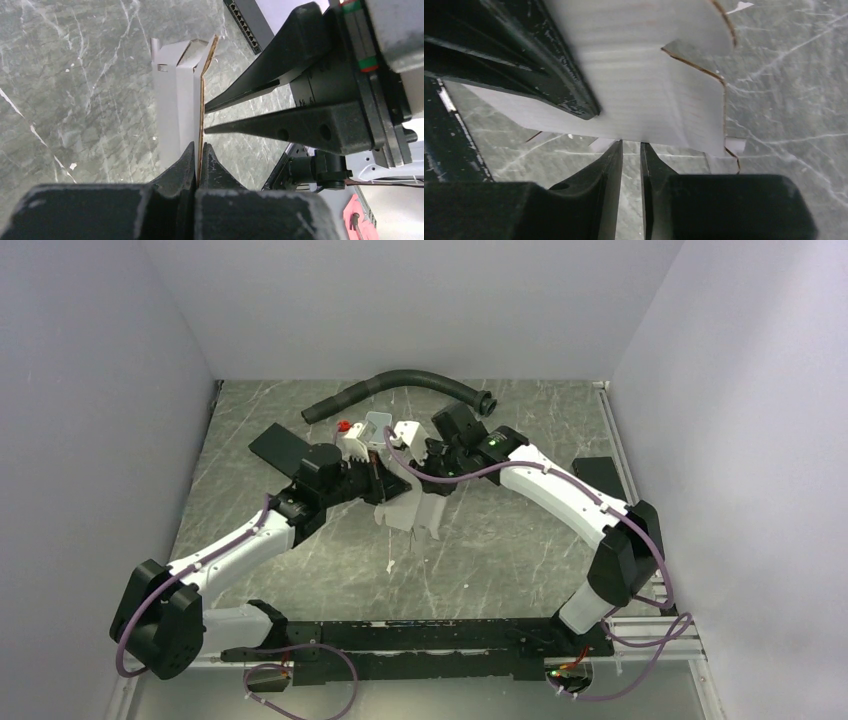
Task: Fold the paper box
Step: Fold the paper box at the center of the board.
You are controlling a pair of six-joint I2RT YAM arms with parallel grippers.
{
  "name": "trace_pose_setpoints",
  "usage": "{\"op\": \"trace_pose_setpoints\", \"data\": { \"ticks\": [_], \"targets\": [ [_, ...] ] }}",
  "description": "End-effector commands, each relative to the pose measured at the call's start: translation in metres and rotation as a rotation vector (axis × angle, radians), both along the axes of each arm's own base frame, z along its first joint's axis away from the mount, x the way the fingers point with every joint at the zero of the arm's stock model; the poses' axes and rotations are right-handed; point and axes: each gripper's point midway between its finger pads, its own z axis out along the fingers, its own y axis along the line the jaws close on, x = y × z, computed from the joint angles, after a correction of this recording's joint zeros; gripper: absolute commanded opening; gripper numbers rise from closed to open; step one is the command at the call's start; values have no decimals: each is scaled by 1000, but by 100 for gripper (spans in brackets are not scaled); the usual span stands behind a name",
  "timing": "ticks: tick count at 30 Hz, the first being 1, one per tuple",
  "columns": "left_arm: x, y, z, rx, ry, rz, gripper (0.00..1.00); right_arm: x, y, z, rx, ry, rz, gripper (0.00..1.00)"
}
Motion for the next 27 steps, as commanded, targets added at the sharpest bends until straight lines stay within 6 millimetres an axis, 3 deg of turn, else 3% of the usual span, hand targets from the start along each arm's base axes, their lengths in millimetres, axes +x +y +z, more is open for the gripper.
{"op": "trace_pose_setpoints", "data": {
  "ticks": [1,6,8,10,13,16,18,20,23,25,27],
  "targets": [
    [-3,-10,34,-91,-101,-54,0,-8,19,16,134,29,56,25],
    [-8,-9,30,-69,-107,-83,0,6,8,20,175,54,25,31],
    [-9,-8,27,-47,-109,-88,0,1,4,26,198,71,70,32],
    [-8,-5,24,-15,-124,-89,0,-26,3,44,256,119,237,33],
    [-9,-1,20,46,-167,-112,0,-64,-8,85,339,97,453,42],
    [-11,3,20,98,-228,-150,0,-80,-26,125,410,41,516,51],
    [-13,4,23,127,-269,-183,0,-71,-39,144,446,1,473,54],
    [-17,3,28,140,-315,-224,0,-50,-50,150,444,-42,391,56],
    [-29,-1,38,146,-416,-336,0,-13,-68,141,412,-97,273,57],
    [-36,-2,43,150,-467,-392,0,3,-74,128,386,-116,258,57],
    [-45,0,44,162,-491,-447,0,5,-76,115,364,-142,317,57]
  ]
}}
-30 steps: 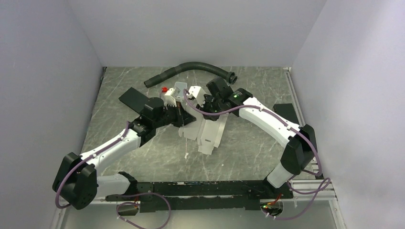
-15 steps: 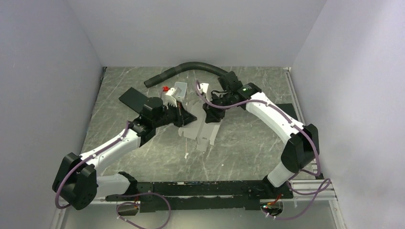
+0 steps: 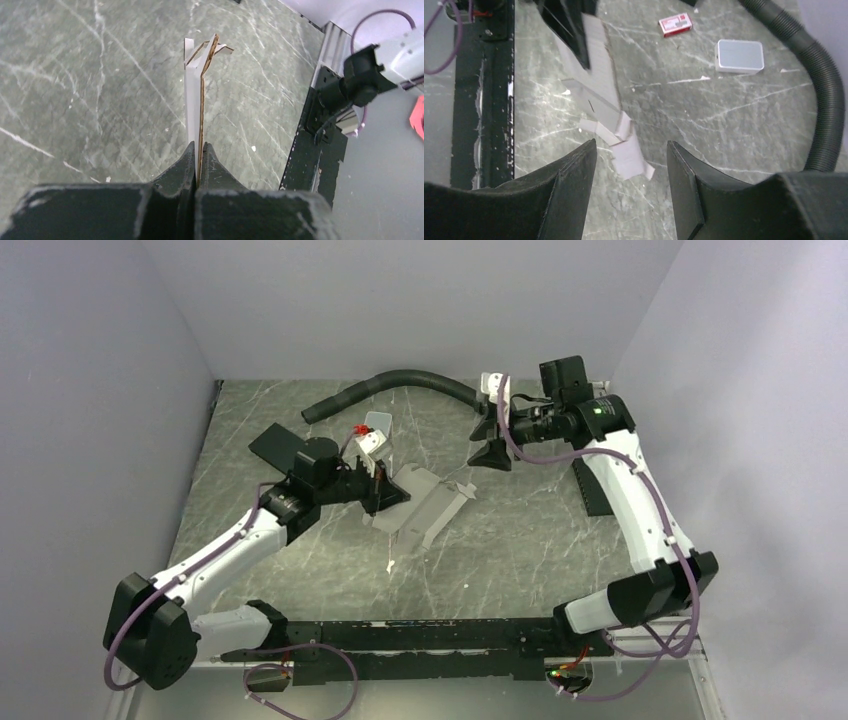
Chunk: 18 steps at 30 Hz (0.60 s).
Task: Fold the paper box
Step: Fold the paper box at the center of the board.
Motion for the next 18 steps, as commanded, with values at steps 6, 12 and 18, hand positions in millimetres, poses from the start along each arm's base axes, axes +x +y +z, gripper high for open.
{"op": "trace_pose_setpoints", "data": {
  "ticks": [6,12,18],
  "targets": [
    [-39,0,43,8,-292,-313,0,13,8,-42,-12,-94,170,56],
    [-43,-3,46,0,-307,-360,0,-8,22,-54,-15,-57,281,55],
    [-47,-4,51,-19,-319,-377,0,-19,30,-65,-36,-35,319,54]
  ]
}}
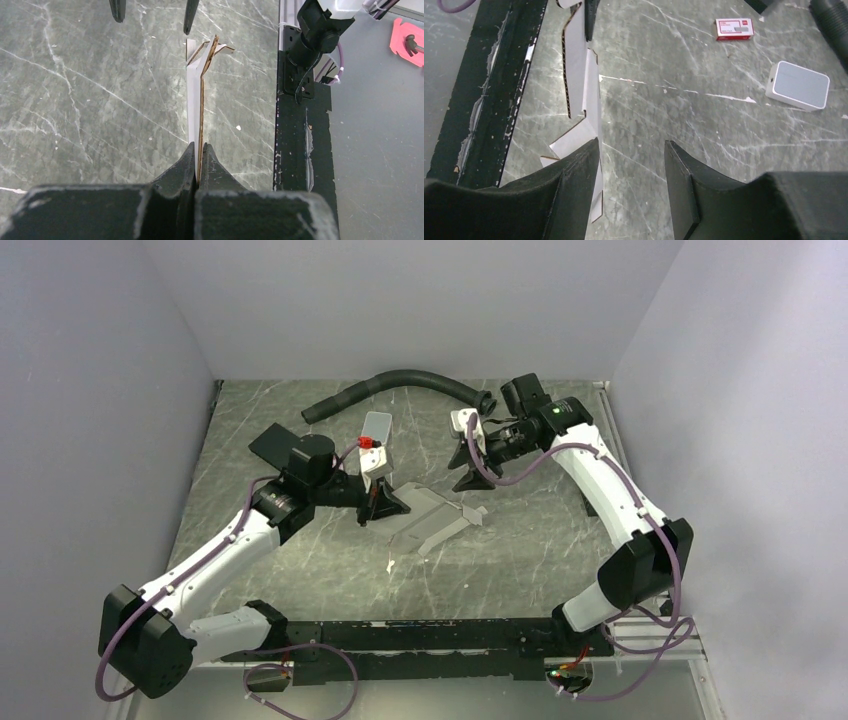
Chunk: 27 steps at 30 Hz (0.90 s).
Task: Fold the paper box
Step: Fold the paper box at the center of the board.
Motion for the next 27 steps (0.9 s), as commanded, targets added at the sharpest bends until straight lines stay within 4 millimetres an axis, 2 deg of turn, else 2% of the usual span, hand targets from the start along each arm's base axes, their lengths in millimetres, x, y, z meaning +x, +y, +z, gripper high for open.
{"op": "trace_pose_setpoints", "data": {
  "ticks": [1,10,27],
  "targets": [
    [-5,-3,27,-53,-92,-58,0,-12,8,3,29,-10,71,53],
    [-4,-2,28,-57,-95,-46,0,-31,14,-11,-19,30,138,51],
    [-1,0,33,-65,-112,-7,0,-38,19,-24,-60,59,159,45]
  ]
}}
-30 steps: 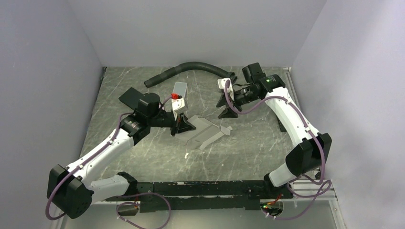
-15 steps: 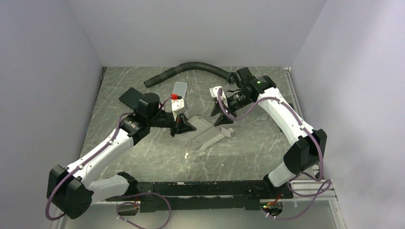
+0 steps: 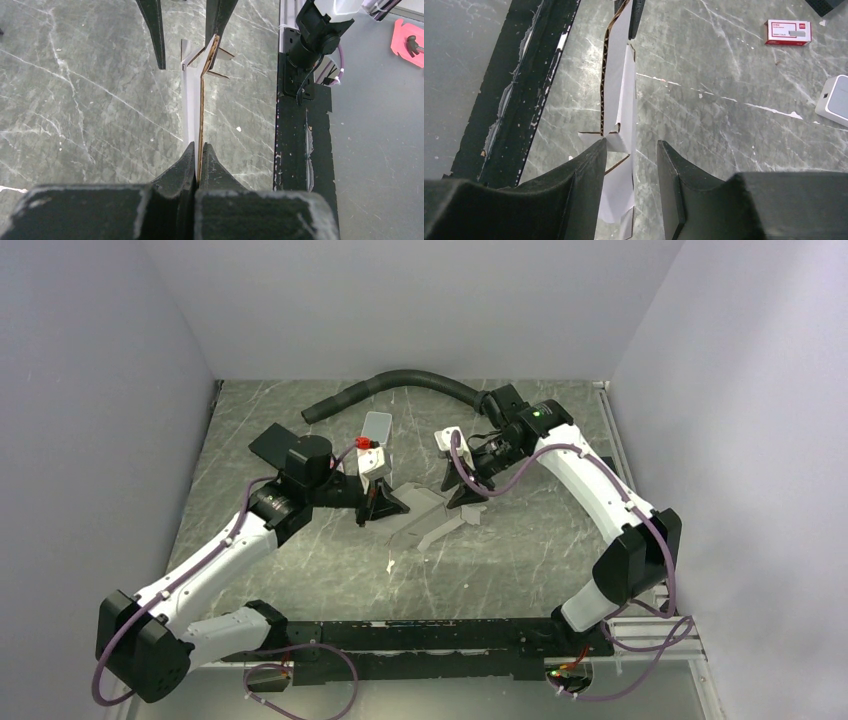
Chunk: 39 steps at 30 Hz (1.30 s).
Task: Fold the paper box
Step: Fold the paper box at the center of the board.
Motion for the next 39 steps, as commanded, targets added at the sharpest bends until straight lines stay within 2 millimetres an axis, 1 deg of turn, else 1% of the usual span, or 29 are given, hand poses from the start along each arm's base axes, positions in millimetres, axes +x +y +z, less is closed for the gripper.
{"op": "trace_pose_setpoints", "data": {
  "ticks": [1,10,15,18,21,23,26,27,32,35,38,39],
  "targets": [
    [2,-2,27,-58,-95,-9,0,-4,4,-2,13,9,18,44],
    [-2,-4,29,-84,-88,-31,0,-8,16,0,39,32,62,39],
    [-2,-5,29,-87,-86,-35,0,-10,18,1,45,34,79,32],
    [-2,-5,29,-87,-86,-33,0,-12,18,3,51,31,86,26],
    [-1,-4,27,-82,-84,-28,0,-14,17,6,58,27,99,18],
    [-1,-4,26,-77,-83,-26,0,-15,17,8,60,27,109,16],
    [0,-4,25,-70,-85,-24,0,-16,16,10,62,23,118,2],
    [0,-3,25,-69,-85,-23,0,-17,16,10,62,25,122,0],
    [-1,-3,26,-70,-88,-24,0,-22,15,11,63,45,144,0],
    [-1,-4,26,-74,-83,-25,0,-21,16,13,66,59,117,0],
    [-1,-4,26,-80,-73,-23,0,-14,19,13,72,38,74,0],
    [-1,-4,26,-83,-69,-22,0,-12,19,13,67,33,61,6]
  ]
}}
